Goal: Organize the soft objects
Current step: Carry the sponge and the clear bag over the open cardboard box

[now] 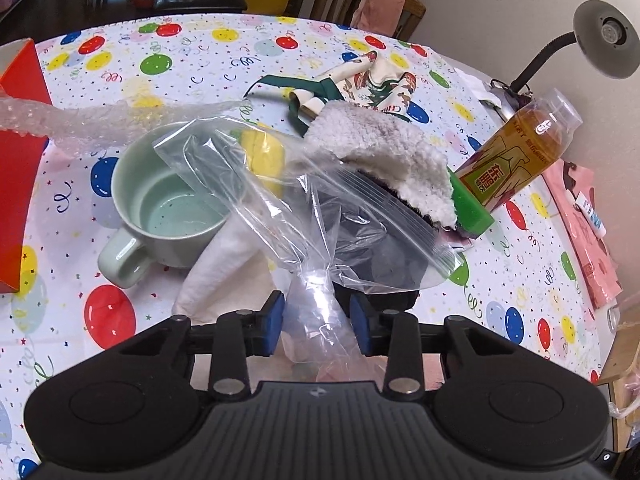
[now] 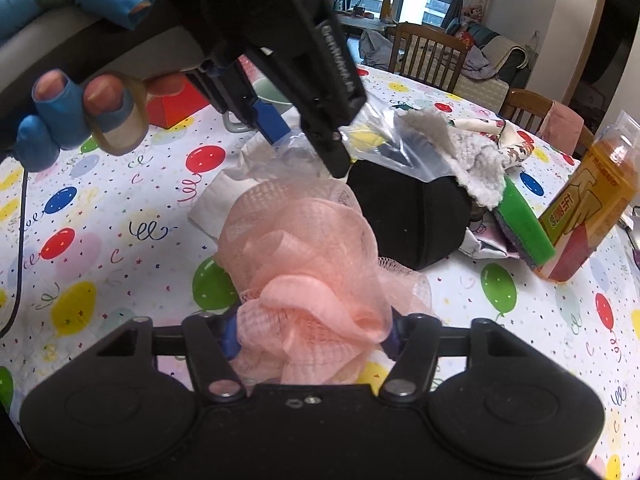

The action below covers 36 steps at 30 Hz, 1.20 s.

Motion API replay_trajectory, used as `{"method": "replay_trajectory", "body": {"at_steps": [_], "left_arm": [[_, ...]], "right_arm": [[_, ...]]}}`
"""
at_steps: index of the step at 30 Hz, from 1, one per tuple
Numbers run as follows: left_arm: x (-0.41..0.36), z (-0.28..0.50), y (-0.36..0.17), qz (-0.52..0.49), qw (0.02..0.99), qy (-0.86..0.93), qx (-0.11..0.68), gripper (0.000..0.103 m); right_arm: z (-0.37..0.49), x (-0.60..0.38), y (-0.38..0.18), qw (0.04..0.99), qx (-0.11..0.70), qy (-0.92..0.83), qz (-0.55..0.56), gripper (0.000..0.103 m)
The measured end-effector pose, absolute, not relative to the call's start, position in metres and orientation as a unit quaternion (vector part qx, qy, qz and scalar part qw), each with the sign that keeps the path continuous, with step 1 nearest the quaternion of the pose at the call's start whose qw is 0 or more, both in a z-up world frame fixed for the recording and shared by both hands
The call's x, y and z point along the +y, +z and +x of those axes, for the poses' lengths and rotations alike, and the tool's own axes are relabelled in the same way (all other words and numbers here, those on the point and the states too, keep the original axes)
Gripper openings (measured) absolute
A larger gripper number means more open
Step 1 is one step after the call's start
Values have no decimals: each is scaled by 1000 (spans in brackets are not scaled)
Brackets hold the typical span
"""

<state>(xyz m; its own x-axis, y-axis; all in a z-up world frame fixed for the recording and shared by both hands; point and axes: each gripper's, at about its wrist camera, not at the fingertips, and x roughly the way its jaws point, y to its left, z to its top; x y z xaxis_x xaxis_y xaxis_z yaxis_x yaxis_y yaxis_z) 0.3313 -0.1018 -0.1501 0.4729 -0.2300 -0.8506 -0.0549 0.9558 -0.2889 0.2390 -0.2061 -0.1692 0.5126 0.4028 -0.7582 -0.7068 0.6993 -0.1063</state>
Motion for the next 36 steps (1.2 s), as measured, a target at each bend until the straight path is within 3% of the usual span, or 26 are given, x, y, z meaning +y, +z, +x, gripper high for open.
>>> {"method": "replay_trajectory", "body": {"at_steps": [10, 23, 36], "left_arm": [[-93, 320, -129, -139, 864, -48, 482, 34], [-61, 279, -92, -159, 880, -35, 447, 34], [-5, 240, -45, -155, 901, -21, 404, 34]], "right_arm": [[233, -226, -146, 860, 360, 318, -173, 50], [236, -246, -82, 879, 344, 315, -99, 49], [248, -202, -19, 879, 319, 344, -80, 50]]}}
